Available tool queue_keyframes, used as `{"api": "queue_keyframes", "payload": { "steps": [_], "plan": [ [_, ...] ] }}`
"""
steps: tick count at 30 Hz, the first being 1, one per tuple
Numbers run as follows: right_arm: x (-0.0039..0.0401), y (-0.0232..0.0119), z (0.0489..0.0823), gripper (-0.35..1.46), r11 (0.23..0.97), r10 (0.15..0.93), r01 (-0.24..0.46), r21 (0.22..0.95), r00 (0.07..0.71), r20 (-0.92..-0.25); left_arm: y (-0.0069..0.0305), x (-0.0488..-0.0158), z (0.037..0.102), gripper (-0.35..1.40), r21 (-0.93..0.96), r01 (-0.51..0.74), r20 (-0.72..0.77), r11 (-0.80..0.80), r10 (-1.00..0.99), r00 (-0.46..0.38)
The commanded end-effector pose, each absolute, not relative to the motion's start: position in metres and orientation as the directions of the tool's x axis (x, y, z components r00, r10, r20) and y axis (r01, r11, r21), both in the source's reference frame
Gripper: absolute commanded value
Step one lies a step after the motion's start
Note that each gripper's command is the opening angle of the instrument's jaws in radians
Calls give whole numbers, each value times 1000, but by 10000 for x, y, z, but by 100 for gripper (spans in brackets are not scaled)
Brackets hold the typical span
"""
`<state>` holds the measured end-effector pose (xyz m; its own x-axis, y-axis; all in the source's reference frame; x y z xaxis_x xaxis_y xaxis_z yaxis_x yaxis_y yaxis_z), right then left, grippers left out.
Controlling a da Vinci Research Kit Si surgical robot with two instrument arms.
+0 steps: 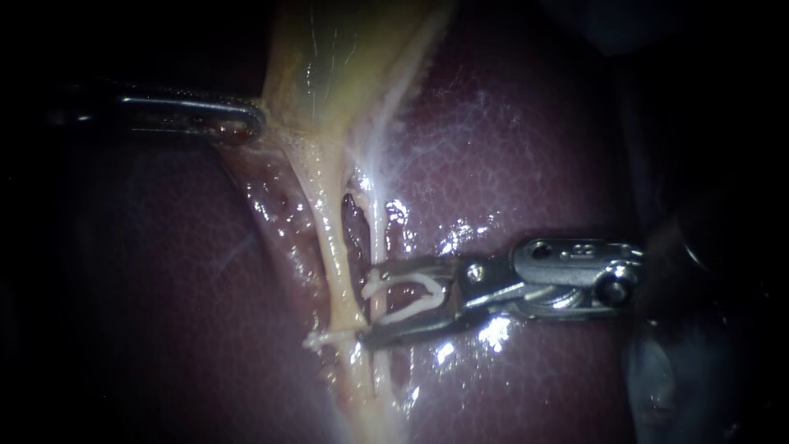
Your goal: Clipping second clip left tube
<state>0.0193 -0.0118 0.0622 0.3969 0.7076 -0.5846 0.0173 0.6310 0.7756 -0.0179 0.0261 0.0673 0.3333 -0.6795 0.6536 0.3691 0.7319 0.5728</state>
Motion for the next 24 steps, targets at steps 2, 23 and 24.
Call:
{"api": "queue_keyframes", "payload": {
  "steps": [2, 23, 24],
  "plan": [
    [194, -117, 631, 46, 609, 724, 27, 793, 390, -569, 261, -179, 673, -35, 573, 369, 654, 732, -679, 333],
    [241, -123, 605, 46, 428, 838, 180, 886, 287, -464, 261, -180, 674, -35, 573, 369, 654, 732, -680, 333],
    [241, -123, 600, 46, 426, 841, 186, 886, 280, -463, 261, -180, 674, -35, 573, 369, 654, 732, -680, 333]
  ]
}}
